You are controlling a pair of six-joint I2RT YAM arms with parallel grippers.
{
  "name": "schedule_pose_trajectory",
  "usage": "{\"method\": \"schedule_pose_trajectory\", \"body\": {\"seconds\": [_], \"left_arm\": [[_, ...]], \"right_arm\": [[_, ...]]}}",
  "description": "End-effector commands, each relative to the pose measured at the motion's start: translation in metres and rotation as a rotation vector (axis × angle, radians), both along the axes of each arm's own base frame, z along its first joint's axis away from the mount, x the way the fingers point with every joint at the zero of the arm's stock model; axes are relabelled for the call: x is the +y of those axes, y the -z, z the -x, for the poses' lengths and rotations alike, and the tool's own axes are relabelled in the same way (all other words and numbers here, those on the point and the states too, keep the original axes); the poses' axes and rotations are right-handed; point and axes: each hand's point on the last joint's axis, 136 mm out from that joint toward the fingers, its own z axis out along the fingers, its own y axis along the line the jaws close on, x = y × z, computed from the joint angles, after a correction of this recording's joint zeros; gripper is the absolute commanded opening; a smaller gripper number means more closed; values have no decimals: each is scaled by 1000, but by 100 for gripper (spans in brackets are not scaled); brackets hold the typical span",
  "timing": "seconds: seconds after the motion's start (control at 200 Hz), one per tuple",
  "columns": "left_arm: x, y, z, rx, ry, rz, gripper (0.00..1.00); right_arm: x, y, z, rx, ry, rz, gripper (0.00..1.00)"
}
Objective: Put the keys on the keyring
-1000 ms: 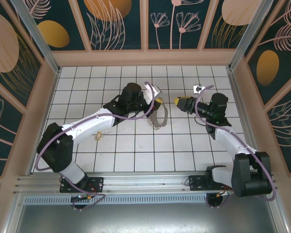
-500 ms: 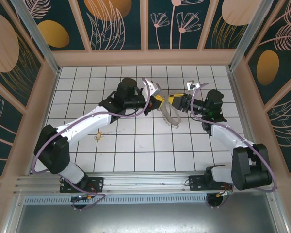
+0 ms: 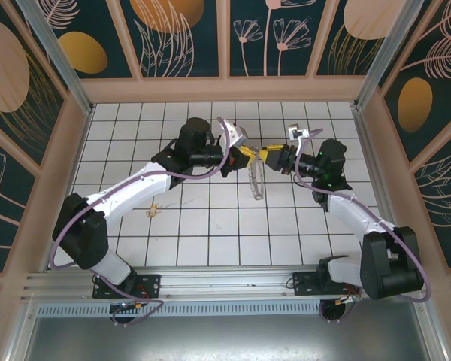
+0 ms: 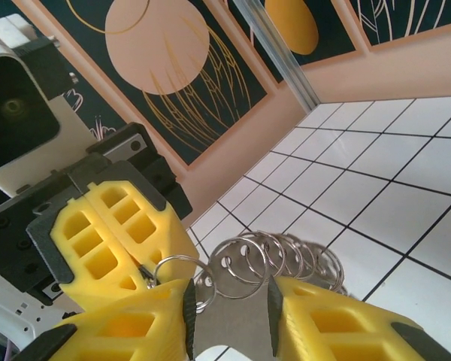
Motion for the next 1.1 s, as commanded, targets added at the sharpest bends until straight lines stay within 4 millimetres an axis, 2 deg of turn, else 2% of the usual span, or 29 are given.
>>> {"method": "schedule_pose_trajectory", "body": {"seconds": [0.0,0.45,0.656,0.836,1.096], "left_arm": [[-5,-20,-1,-23,36,53,0],[-9,-24,2,2,76,70,0],[-7,-28,1,-1,78,78,0],[-7,-29,2,5,88,84,0],[-9,-22,3,31,108,74,0]], "right_arm": [[4,-19,15,-92,-40,-11,33],[9,-16,27,-92,-89,-3,32],[8,-11,33,-88,-93,3,27],[9,-8,37,-83,-102,4,19],[12,-15,36,-100,-106,-1,16]]}}
